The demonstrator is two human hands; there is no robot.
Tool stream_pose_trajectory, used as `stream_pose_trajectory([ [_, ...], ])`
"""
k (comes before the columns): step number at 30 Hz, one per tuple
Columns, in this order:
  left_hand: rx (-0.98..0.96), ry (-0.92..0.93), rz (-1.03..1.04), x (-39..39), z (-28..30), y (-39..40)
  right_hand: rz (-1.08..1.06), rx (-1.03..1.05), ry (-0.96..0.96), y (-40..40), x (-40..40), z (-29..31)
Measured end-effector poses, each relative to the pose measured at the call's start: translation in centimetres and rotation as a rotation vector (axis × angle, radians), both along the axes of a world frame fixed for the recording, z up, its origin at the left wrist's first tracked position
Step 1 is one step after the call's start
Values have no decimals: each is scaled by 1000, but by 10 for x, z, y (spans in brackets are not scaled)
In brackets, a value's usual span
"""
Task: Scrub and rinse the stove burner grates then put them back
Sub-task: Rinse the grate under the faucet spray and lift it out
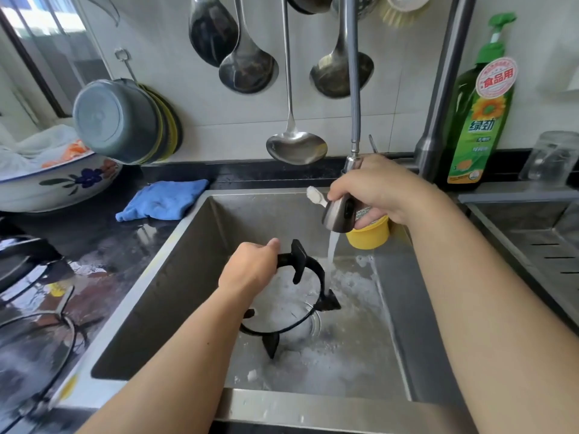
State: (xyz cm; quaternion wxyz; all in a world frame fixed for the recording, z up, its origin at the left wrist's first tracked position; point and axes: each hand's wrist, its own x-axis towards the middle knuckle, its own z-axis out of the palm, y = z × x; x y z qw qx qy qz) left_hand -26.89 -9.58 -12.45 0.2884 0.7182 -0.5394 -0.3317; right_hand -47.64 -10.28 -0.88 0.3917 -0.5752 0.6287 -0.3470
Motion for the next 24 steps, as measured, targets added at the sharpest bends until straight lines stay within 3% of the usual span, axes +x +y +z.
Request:
stream_pose_trajectory([
  [7, -51, 330, -38, 1, -8, 7, 119, 47, -171, 2, 15, -3],
  [12, -4, 621, 48, 7, -19, 5, 212, 63, -274, 8, 34, -1],
  [19, 22, 502, 5, 6, -19, 5, 191, 26, -324, 10, 47, -2],
  [24, -7, 428, 54, 12, -24, -1, 76, 6, -188, 5, 34, -3],
])
